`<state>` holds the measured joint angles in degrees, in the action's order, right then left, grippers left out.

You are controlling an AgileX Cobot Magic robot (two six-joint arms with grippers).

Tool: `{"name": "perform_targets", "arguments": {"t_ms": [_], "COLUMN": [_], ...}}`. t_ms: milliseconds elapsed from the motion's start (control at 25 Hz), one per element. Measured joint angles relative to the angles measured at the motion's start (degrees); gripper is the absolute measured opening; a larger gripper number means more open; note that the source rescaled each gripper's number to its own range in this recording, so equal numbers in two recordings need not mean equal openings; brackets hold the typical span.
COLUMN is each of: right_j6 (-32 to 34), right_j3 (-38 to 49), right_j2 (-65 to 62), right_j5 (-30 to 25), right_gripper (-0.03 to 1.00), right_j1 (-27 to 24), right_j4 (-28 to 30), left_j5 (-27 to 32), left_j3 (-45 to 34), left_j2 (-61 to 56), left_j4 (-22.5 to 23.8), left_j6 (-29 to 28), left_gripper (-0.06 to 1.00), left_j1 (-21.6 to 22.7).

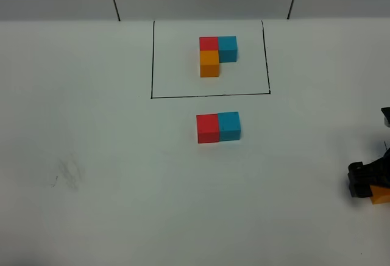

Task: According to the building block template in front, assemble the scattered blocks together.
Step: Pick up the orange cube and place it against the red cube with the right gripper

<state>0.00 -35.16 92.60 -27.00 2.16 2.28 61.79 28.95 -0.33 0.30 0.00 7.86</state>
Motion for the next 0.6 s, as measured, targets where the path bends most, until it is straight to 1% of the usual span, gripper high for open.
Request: {"name": "perform_targets", "arguments": {"t_ms": [80, 120, 200, 240, 320, 360, 480, 600], "right_j6": [0.0, 0.0, 0.0, 0.0, -1.1, -1.5, -2.1, -2.2], "right_j3": [0.0, 0.0, 0.0, 0.0, 0.0, 0.0, 0.1, 0.1], "right_j2": [0.8, 1.1, 1.4, 1.4, 1.4, 1.4, 0.8, -2.9], "right_j5": [0.1, 0.1, 0.4, 0.7, 1.1, 1.4, 1.5, 0.8], "right_gripper": [0.89, 0.82, 0.66, 0.54, 0.23, 0.26, 0.25, 0.25], "right_j1": [0.0, 0.0, 0.0, 0.0, 0.0, 0.0, 0.0, 0.6], "right_j4": [-0.1, -0.2, -0.2, -0.2, -0.1, -0.1, -0.1, -1.2], "left_j5": [0.0, 0.0, 0.0, 0.0, 0.0, 0.0, 0.0, 0.0], "left_j3": [0.0, 0.0, 0.0, 0.0, 0.0, 0.0, 0.0, 0.0], "left_j2": [0.0, 0.0, 0.0, 0.0, 0.0, 0.0, 0.0, 0.0], "left_j4": [0.0, 0.0, 0.0, 0.0, 0.0, 0.0, -0.3, 0.0], "left_j6": [0.0, 0.0, 0.0, 0.0, 0.0, 0.0, 0.0, 0.0], "left_gripper": [0.77, 0.77, 0.77, 0.77, 0.77, 0.77, 0.77, 0.77], "left_j1": [0.0, 0.0, 0.0, 0.0, 0.0, 0.0, 0.0, 0.0]}}
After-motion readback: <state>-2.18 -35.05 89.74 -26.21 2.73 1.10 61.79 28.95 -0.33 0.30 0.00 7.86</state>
